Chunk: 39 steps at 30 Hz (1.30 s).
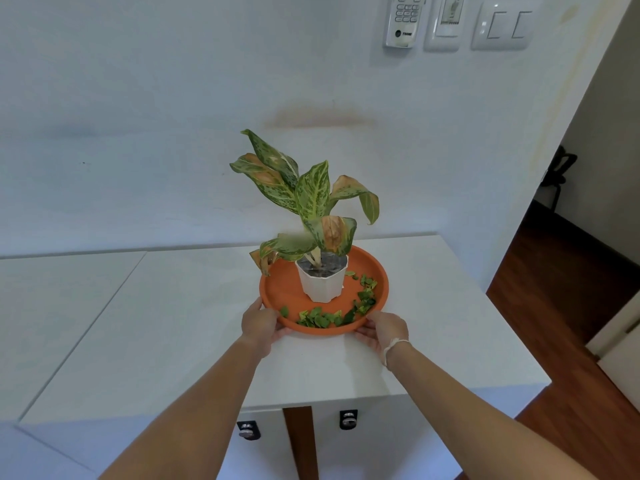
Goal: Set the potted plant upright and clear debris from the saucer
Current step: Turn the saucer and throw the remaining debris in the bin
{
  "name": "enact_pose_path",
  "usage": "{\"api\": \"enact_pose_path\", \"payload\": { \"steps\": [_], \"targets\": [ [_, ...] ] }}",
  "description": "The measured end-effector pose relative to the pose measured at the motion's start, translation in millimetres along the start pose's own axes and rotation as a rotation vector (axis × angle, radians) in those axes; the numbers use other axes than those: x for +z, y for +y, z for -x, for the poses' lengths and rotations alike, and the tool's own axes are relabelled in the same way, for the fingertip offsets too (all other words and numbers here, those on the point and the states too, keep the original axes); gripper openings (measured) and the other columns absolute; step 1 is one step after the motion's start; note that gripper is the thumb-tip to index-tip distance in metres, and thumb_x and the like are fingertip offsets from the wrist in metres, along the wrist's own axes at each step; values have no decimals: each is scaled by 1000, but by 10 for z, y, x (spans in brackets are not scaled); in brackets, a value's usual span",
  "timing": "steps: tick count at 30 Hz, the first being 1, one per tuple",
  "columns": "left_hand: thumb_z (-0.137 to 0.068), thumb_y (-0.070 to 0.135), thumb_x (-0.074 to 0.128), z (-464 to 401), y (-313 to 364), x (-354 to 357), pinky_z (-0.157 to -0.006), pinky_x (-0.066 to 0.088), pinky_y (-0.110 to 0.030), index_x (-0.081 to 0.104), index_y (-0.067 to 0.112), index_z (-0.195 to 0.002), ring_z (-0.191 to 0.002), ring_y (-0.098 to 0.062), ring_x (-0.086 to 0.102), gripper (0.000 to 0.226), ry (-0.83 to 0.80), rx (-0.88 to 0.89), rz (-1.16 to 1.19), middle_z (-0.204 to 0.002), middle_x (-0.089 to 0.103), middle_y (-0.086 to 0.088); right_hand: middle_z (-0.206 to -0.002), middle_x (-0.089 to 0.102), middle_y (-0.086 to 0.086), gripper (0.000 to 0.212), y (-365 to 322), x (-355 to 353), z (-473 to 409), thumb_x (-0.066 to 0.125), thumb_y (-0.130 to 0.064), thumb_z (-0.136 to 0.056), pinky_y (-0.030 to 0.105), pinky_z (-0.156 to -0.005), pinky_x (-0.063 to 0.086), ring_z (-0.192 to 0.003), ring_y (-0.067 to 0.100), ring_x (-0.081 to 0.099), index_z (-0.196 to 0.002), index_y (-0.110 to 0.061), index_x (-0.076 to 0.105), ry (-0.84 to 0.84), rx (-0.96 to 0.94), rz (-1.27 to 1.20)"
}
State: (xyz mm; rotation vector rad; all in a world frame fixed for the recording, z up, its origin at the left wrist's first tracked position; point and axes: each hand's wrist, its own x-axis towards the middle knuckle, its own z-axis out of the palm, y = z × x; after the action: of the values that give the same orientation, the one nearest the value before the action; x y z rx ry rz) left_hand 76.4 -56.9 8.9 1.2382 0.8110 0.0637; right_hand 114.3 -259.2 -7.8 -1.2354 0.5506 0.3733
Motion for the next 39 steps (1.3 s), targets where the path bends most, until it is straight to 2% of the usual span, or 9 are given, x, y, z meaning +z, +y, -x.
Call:
{"api": "enact_pose_path", "payload": {
  "steps": [3, 5, 7, 11, 16, 19, 26, 30, 39],
  "targets": [
    [-90, -4, 39, -12, 47, 19, -72, 59, -40, 55, 15, -126, -92, -29, 62, 44, 34, 50, -190, -114, 61, -12, -74, 61, 14, 19, -69, -26, -63, 52, -3, -83, 30, -51, 54, -57, 23, 57, -102, -4, 55, 86, -62, 124],
    [-86, -1, 37, -7, 88, 33, -82, 57, -45, 61, 13, -108, -97, -32, 59, 36, 118, 184, -456, -114, 56, -16, -94, 65, 16, 31, -156, -38, -63, 52, -7, -82, 35, -63, 57, -73, 27, 60, -113, -10, 53, 166, -145, 243],
    [-82, 3, 37, -26, 102, 32, -91, 51, -44, 57, 13, -118, -107, -37, 55, 42, 162, 315, -747, -121, 48, -19, -117, 62, 13, 42, -259, -45, -47, 51, -12, -85, 39, -83, 54, -95, 28, 60, -126, -13, 51, 224, -275, 412],
    [-89, 12, 41, -41, 79, 54, -98, 44, -38, 57, 10, -119, -117, -34, 50, 34, 98, 502, -1237, -128, 51, -15, -134, 52, 8, 45, -430, -16, -79, 45, -7, -89, 37, -100, 45, -120, 28, 52, -132, -16, 54, 110, -550, 856],
    [-97, 18, 31, -58, 38, 81, -107, 33, -37, 62, 12, -114, -117, -27, 52, 36, 55, 638, -1570, -121, 61, -9, -141, 47, 4, 49, -575, 50, -191, 38, 0, -88, 36, -109, 38, -130, 26, 43, -129, -18, 58, -23, -619, 1224],
    [-97, 21, 29, -29, 23, 95, -117, 20, -41, 64, 12, -109, -125, -26, 47, 38, 42, 663, -1662, -122, 63, -8, -146, 44, 2, 49, -649, 110, -267, 37, -3, -91, 35, -110, 36, -132, 25, 42, -134, -20, 54, -82, -649, 1412],
    [-96, 20, 31, 79, 21, 137, -119, 14, -40, 67, 11, -94, -114, -19, 53, 38, -12, 717, -1644, -107, 70, -6, -151, 39, -1, 57, -697, 256, -475, 34, -5, -92, 40, -119, 15, -142, 21, 29, -145, -25, 38, -173, -773, 1809],
    [-93, 23, 30, 14, -24, 145, -114, 22, -41, 67, 13, -87, -104, -21, 58, 39, -30, 706, -1643, -97, 71, -5, -153, 36, -4, 58, -705, 305, -631, 35, -8, -91, 43, -121, 11, -144, 20, 23, -146, -28, 33, -211, -806, 1944],
    [-96, 20, 31, 23, -33, 246, -115, 26, -42, 65, 8, -91, -100, -26, 60, 36, -46, 615, -1524, -102, 70, -11, -152, 39, -3, 51, -722, 309, -756, 31, -15, -96, 46, -121, 7, -147, 22, 19, -146, -25, 36, -236, -787, 2097]
  ]
}}
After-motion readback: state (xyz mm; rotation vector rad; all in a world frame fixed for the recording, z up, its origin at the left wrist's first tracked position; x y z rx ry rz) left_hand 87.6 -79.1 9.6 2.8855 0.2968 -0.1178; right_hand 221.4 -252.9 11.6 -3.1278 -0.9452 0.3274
